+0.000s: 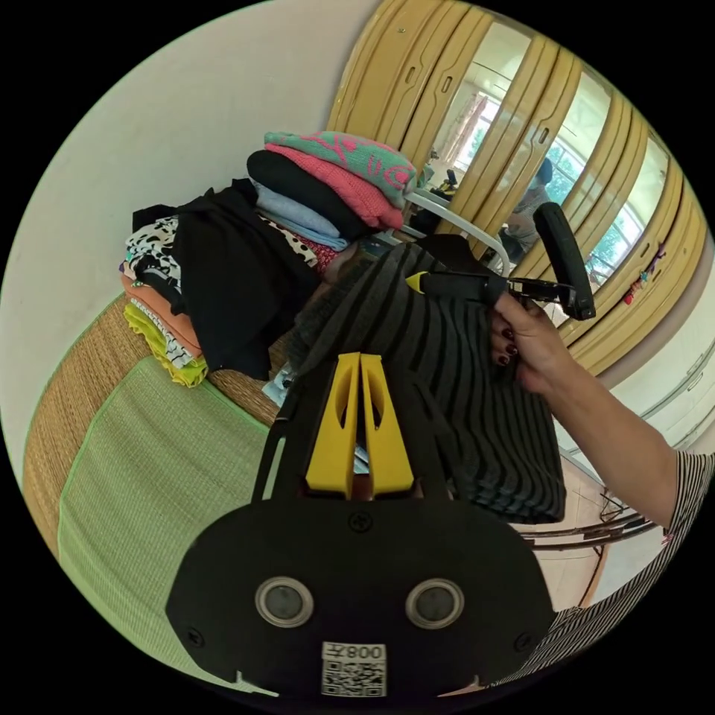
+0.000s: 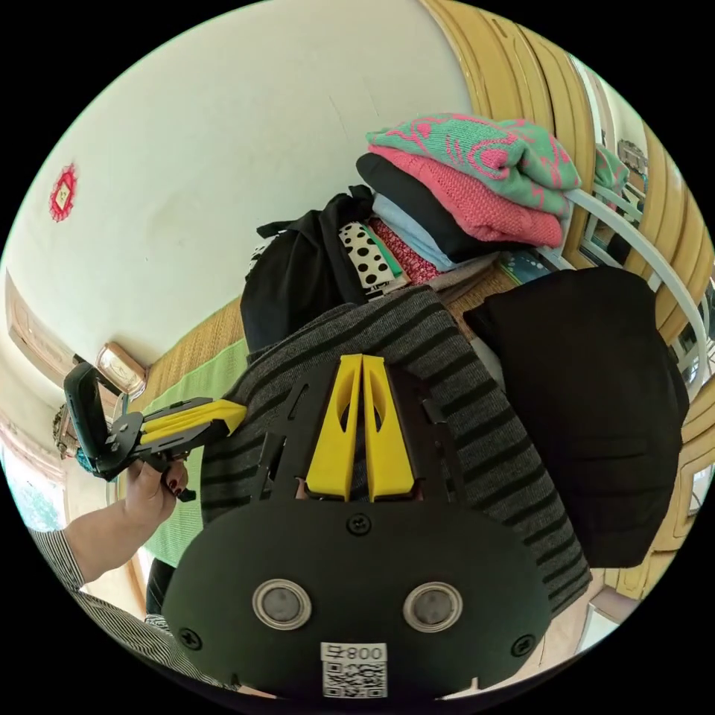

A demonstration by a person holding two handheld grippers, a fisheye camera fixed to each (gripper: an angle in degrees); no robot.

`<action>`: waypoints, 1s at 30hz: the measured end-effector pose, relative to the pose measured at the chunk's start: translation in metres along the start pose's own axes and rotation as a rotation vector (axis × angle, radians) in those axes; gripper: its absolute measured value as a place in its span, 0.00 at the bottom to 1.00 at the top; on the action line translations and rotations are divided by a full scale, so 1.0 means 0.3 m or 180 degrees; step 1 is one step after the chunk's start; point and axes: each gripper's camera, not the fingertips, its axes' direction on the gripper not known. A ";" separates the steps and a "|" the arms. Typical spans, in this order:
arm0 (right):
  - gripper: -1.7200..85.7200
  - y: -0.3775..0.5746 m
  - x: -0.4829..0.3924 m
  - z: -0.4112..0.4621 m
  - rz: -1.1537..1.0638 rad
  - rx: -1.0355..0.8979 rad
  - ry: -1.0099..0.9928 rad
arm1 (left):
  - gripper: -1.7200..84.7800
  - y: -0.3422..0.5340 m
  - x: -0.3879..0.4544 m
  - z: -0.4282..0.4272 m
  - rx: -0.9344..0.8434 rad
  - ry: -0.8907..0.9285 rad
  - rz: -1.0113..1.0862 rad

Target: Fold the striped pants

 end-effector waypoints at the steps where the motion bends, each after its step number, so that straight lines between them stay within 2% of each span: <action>1: 0.02 -0.011 -0.001 0.017 0.0028 -0.0021 -0.0016 | 0.02 0.011 -0.031 0.027 0.0009 -0.0005 -0.0042; 10: 0.02 -0.041 0.024 0.138 0.0161 -0.0059 -0.0074 | 0.02 0.090 -0.149 0.158 -0.0016 -0.0044 0.0034; 17: 0.02 0.024 0.044 0.007 0.0010 0.0158 -0.0437 | 0.02 0.161 -0.196 0.115 0.0077 0.0320 -0.0135; 20: 0.02 0.111 -0.019 -0.061 -0.0284 0.0357 -0.0273 | 0.02 0.186 -0.161 0.065 0.0254 0.0096 -0.0019; 22: 0.02 0.146 -0.055 -0.023 -0.0463 0.0254 -0.0156 | 0.02 0.193 -0.144 0.064 0.0276 -0.0044 0.0060; 24: 0.02 0.165 -0.082 0.107 -0.0599 -0.0088 0.0081 | 0.02 0.188 -0.138 0.110 0.0004 -0.0213 0.0132; 26: 0.02 0.178 -0.091 0.132 -0.0634 0.0002 0.0188 | 0.02 0.200 -0.138 0.124 -0.0025 -0.0421 0.0146; 30: 0.02 0.190 -0.076 0.119 -0.0733 -0.0034 0.0312 | 0.02 0.202 -0.150 0.068 -0.0005 -0.0211 0.0130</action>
